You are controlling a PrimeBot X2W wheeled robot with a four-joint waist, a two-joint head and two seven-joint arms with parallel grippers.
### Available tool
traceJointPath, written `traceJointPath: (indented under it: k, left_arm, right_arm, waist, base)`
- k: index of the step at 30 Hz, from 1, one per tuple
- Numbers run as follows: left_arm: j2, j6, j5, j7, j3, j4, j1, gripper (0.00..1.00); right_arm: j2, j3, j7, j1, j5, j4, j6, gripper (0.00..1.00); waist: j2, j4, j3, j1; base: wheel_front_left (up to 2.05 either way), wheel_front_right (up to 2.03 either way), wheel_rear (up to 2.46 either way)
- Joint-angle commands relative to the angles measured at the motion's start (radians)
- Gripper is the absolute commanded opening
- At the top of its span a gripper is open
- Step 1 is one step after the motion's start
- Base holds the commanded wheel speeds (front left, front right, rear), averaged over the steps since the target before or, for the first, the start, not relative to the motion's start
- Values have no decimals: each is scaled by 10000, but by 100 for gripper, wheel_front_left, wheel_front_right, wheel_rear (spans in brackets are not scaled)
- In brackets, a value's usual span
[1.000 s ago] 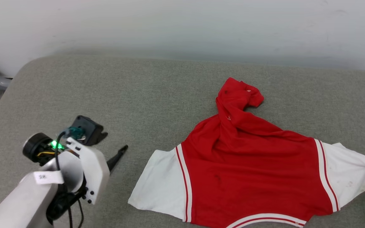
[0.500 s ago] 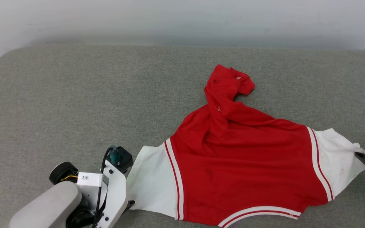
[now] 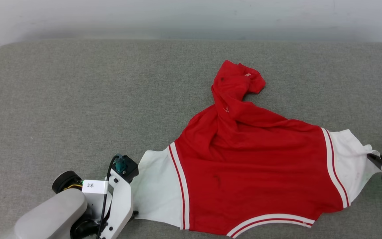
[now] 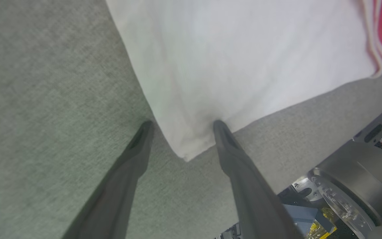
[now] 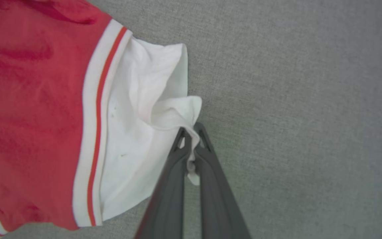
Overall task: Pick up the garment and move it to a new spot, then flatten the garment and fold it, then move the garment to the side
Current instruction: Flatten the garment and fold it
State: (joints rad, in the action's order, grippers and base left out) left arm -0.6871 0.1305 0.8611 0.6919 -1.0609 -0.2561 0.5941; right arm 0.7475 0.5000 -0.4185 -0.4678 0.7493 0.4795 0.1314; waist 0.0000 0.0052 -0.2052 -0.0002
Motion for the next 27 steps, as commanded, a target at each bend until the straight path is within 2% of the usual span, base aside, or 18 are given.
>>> traceJointPath:
  k: [1, 5, 11, 17, 27]
  left_arm:
    - [199, -18, 164, 79, -666, -371, -505, 0]
    - [130, -7, 372, -217, -875, -460, -229, 0]
    - [-149, -24, 733, -1624, -127, -425, 228, 0]
    - [-602, -115, 888, -2771, 563, 274, 328, 0]
    - [-1212, -888, 1087, -4002, 1738, 2227, 553, 0]
  right_arm:
    - [-74, 45, 61, -137, -41, -26, -14, 0]
    - [-92, 128, 124, -120, -28, -70, -14, 0]
    - [11, 179, 433, 103, -28, -345, -15, 0]
    - [184, -49, 725, 435, -39, -1044, -15, 0]
    - [75, -1230, 812, 753, -218, -2569, -15, 0]
  waist:
    - [0, 1, 6, 2]
    - [0, 44, 159, 2]
    - [0, 102, 596, 2]
    - [0, 155, 1070, 2]
    - [0, 203, 1623, 2]
  base:
    - [0, 0, 0]
    - [0, 0, 0]
    - [0, 0, 0]
    - [0, 0, 0]
    - [0, 0, 0]
